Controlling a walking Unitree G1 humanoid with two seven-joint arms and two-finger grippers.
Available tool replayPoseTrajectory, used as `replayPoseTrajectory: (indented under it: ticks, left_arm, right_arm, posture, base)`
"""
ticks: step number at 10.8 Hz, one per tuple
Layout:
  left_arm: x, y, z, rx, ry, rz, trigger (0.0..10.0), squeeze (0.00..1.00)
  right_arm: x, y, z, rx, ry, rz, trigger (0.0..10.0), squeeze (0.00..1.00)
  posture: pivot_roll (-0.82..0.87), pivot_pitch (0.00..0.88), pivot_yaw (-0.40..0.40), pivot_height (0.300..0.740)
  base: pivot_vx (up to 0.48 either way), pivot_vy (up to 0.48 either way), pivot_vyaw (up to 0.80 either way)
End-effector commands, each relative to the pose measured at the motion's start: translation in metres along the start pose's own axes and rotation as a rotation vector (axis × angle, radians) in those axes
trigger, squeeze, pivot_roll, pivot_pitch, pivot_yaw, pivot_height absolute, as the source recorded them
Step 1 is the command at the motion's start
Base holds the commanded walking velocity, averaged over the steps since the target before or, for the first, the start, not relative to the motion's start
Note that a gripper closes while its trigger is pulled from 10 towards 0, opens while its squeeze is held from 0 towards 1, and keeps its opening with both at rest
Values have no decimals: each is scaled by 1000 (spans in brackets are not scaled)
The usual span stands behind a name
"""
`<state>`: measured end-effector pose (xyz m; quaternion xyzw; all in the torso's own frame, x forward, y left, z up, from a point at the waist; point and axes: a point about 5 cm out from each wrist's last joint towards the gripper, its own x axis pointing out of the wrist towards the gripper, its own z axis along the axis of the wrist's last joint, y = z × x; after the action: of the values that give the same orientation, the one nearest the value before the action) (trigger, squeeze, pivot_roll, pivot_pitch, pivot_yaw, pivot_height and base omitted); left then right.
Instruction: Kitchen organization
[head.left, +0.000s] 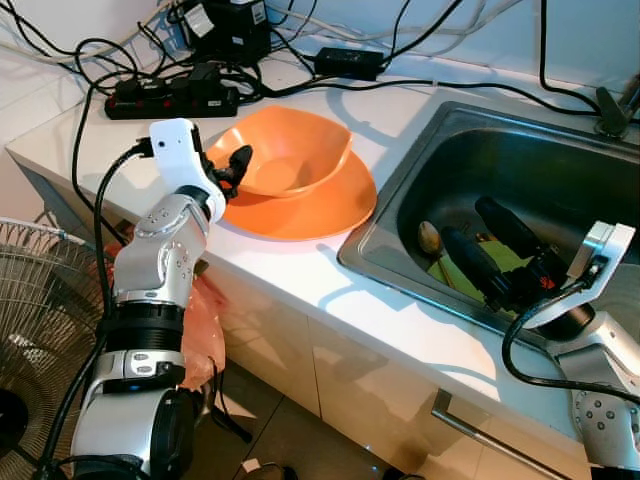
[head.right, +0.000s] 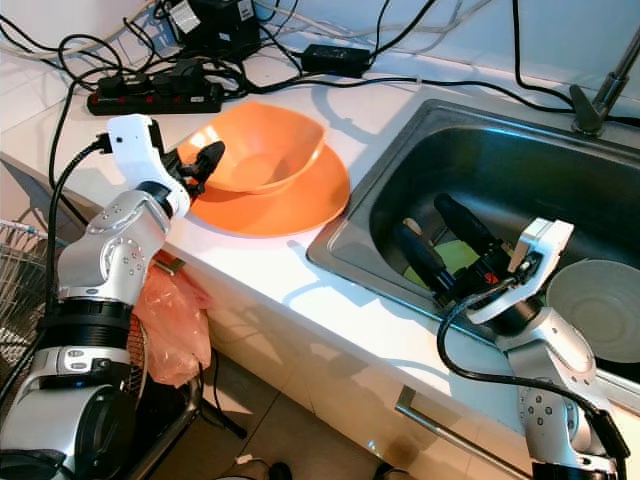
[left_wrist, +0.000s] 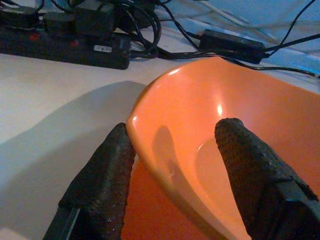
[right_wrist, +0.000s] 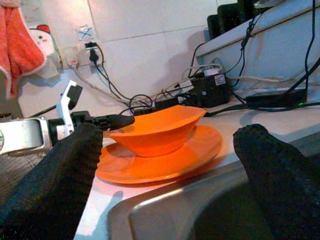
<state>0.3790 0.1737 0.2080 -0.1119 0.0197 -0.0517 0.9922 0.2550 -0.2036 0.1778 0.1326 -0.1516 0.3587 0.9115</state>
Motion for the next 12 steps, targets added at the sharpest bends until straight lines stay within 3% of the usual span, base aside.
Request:
replayPoseTrajectory:
  ticks: [1,12]
  left_arm:
    - [1,-2,5,-8,-8,-3,0,0]
    - [2,-13,5,-44,-16,-3,0,0]
  right_arm:
    - [-1,-1,-6,23,12,3,10000,0]
    - [2,0,-7,21,22,19,10000,0]
  posture:
    - [17,117,99,740]
    - [18,116,93,740]
  base:
    - [0,0,0]
    - [0,0,0]
